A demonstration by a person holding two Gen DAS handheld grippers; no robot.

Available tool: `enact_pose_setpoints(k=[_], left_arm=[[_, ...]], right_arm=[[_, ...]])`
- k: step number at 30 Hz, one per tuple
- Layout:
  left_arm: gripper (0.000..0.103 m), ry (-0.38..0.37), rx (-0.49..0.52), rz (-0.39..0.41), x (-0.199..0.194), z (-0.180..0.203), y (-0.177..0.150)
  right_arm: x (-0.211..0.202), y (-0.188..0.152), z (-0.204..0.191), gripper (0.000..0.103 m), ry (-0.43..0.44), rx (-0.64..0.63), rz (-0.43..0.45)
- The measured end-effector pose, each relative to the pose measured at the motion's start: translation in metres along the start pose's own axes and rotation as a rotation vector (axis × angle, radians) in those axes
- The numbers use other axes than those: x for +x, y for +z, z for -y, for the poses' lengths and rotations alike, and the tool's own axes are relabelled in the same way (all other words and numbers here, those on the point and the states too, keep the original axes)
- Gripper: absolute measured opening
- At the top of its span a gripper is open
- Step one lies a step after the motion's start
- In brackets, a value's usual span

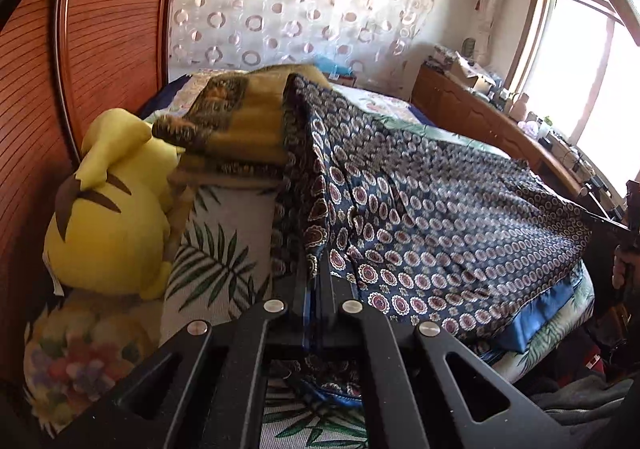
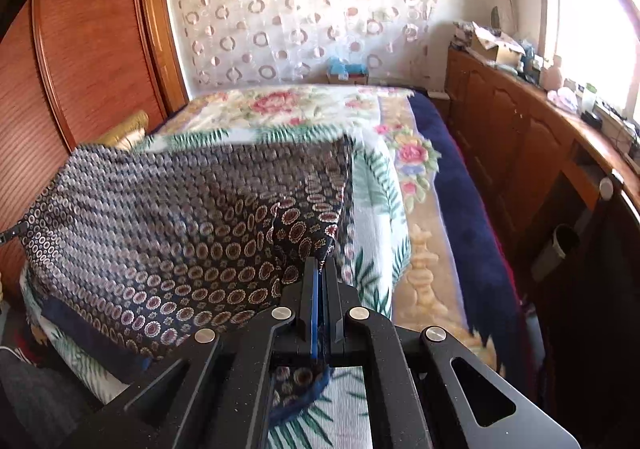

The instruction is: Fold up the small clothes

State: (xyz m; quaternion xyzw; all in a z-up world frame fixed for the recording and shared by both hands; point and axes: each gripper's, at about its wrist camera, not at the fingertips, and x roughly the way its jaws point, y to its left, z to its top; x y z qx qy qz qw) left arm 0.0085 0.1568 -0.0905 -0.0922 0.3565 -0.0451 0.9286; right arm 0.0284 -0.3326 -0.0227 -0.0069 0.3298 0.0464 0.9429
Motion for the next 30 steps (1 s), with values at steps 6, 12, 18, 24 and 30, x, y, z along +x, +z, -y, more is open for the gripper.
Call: enact_pose_setpoints(k=[6, 12, 18, 24, 30], left_arm=[[0.005, 0.095, 0.036, 0.011, 0.003, 0.006, 0.003], [0.043, 0.081, 0.045, 0.075, -0.009, 0.008, 0.011], [0.065, 0.083, 0.040, 0.080, -0.012, 0.006, 0.013], [0.075, 0.101, 0.033, 0.062, -0.004, 0.006, 0.009], [0.075, 0.105, 0.024, 0.051, 0.000, 0.005, 0.006]], right_arm=[[0.007, 0.004, -0.010, 0.001, -0.023, -0.038, -0.012], [-0.011, 0.011, -0.021, 0.007, -0.053, -0.070, 0.034], [-0.027, 0.012, -0.042, 0.045, -0.049, -0.079, 0.096], [-0.018, 0.003, -0.072, 0.050, 0.011, -0.118, 0.092], [0.011, -0.010, -0.101, 0.050, 0.077, -0.144, 0.037]])
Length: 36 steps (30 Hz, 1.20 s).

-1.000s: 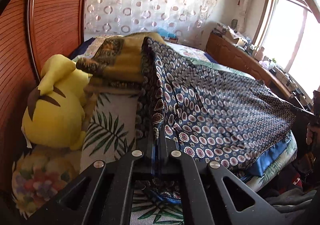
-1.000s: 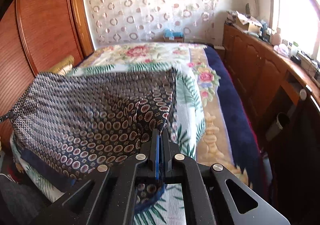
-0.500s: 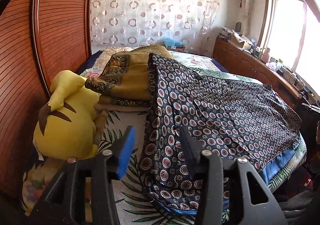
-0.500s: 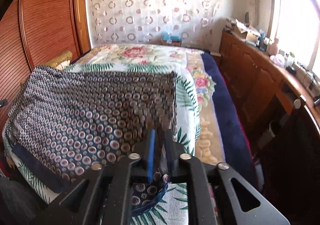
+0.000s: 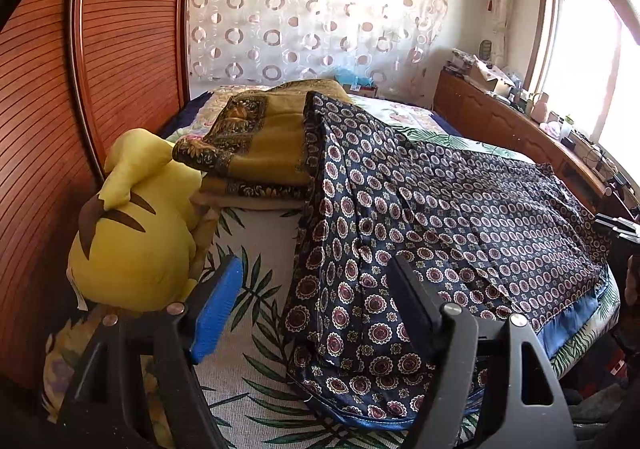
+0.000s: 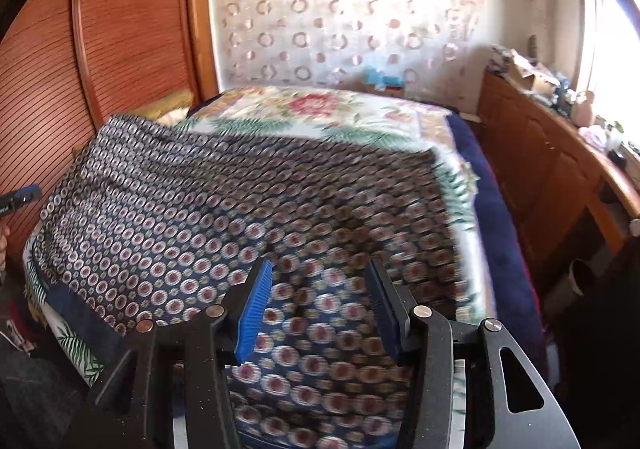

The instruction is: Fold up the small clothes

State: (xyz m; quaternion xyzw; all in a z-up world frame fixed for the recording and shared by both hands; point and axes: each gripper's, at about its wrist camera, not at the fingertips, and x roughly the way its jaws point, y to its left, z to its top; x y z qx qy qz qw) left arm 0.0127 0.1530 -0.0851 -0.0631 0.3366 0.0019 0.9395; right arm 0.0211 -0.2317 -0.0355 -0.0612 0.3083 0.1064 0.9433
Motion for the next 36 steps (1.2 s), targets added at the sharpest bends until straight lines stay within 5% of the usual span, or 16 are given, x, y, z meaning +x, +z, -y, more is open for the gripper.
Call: enact_pose_setpoints(k=[17, 36], left_arm=[[0.075, -0.007, -0.021, -0.058, 0.016, -0.005, -0.015], [0.075, -0.009, -0.016, -0.125, 0.034, 0.000, -0.035]], right_arm=[[0.067, -0.011, -0.029, 0.050, 0.030, -0.041, -0.105], [0.064, -0.014, -0.033, 0.051, 0.008, -0.061, -0.100]])
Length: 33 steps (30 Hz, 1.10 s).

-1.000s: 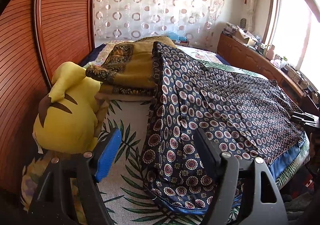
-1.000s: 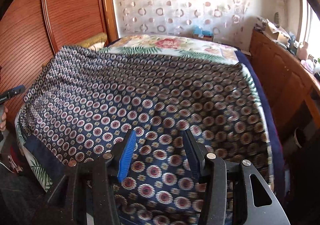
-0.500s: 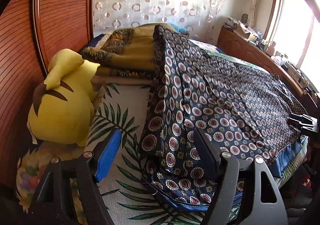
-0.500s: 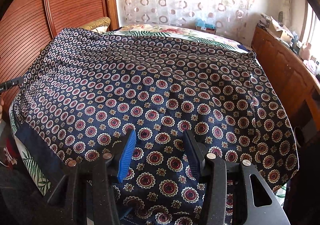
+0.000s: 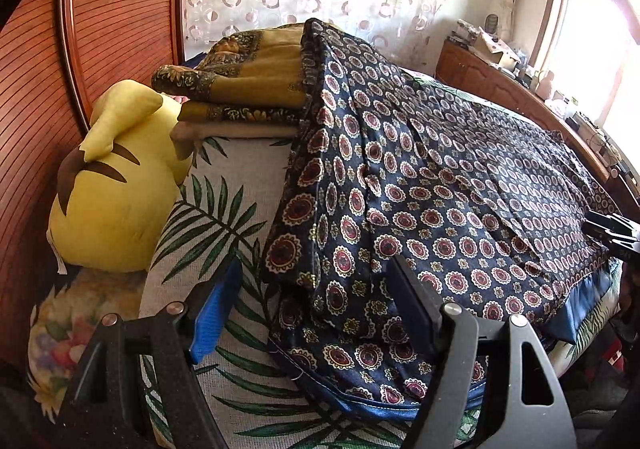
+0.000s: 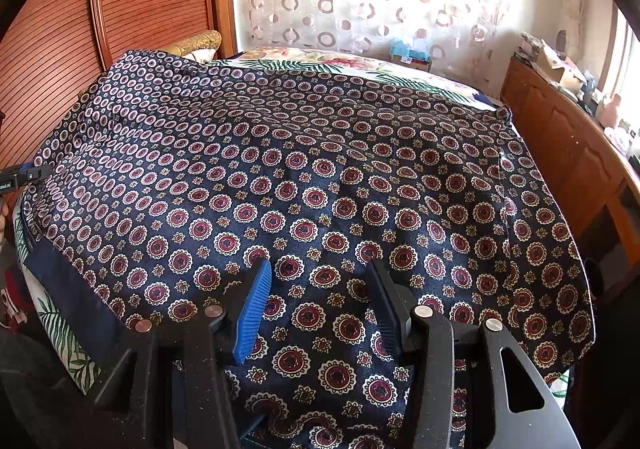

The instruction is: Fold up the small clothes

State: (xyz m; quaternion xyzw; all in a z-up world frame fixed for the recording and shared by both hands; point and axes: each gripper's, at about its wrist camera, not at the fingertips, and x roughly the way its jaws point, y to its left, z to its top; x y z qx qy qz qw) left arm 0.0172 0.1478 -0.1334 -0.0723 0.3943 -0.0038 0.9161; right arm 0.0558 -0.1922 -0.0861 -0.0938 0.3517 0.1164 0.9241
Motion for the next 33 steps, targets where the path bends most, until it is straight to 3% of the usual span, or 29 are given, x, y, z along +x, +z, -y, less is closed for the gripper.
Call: enact_pose_setpoints(k=[8, 11, 16, 22, 23, 33], left_arm=[[0.075, -0.025, -0.020, 0.015, -0.002, 0.003, -0.002], [0.060, -0.021, -0.018, 0.017, -0.003, 0.003, -0.001], [0.050, -0.026, -0.018, 0.016, -0.003, 0.003, -0.001], [0.017, -0.049, -0.020, 0.011, -0.002, 0.002, -0.002], [0.008, -0.057, -0.017, 0.009, -0.002, 0.003, -0.002], [0.005, -0.100, -0.019, 0.102, -0.025, 0.018, 0.011]], right_arm=[[0.000, 0.000, 0.001, 0.053, 0.006, 0.003, 0.001], [0.000, 0.000, 0.001, 0.054, 0.008, 0.003, 0.001], [0.001, 0.000, 0.001, 0.055, 0.008, 0.004, 0.000], [0.001, 0.000, 0.000, 0.056, 0.010, 0.002, -0.001], [0.001, 0.000, 0.000, 0.056, 0.010, 0.001, -0.002], [0.001, 0.000, -0.002, 0.058, 0.011, 0.002, -0.002]])
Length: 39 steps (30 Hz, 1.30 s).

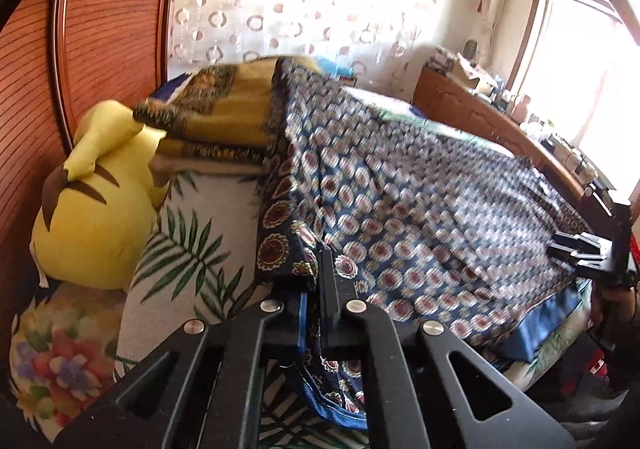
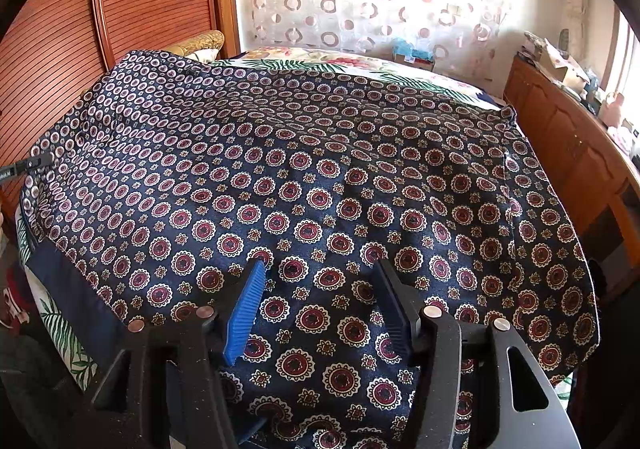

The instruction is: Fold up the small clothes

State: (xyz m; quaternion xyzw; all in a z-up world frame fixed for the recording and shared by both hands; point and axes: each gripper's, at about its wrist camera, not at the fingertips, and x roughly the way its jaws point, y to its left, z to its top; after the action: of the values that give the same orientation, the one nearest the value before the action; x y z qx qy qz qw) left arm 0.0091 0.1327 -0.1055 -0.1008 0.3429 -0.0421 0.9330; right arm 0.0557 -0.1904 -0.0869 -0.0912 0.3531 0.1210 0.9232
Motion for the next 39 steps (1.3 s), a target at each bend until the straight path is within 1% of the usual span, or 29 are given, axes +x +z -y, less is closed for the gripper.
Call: enact_pose_setpoints(k=[6, 11, 17, 34, 39], left_arm=[[0.005, -0.041, 0.030, 0.067, -0.012, 0.021, 0.020], [0.005, -0.086, 0.067, 0.099, -0.013, 0.041, 0.038], [0.005, -0.121, 0.103, 0.112, -0.009, 0.062, 0.048], [0.005, -0.182, 0.169, 0.136, 0.001, 0.105, 0.067], [0.005, -0.226, 0.186, 0.142, 0.012, 0.122, 0.078]], right_arm=[[0.000, 0.000, 0.001, 0.058, 0.008, 0.001, 0.001], [0.000, -0.001, -0.001, 0.058, 0.013, 0.006, 0.003], [0.000, -0.002, 0.002, 0.059, 0.018, 0.009, 0.004], [-0.003, -0.004, 0.010, 0.058, 0.038, 0.030, 0.010], [-0.005, -0.004, 0.016, 0.058, 0.030, 0.061, 0.015]])
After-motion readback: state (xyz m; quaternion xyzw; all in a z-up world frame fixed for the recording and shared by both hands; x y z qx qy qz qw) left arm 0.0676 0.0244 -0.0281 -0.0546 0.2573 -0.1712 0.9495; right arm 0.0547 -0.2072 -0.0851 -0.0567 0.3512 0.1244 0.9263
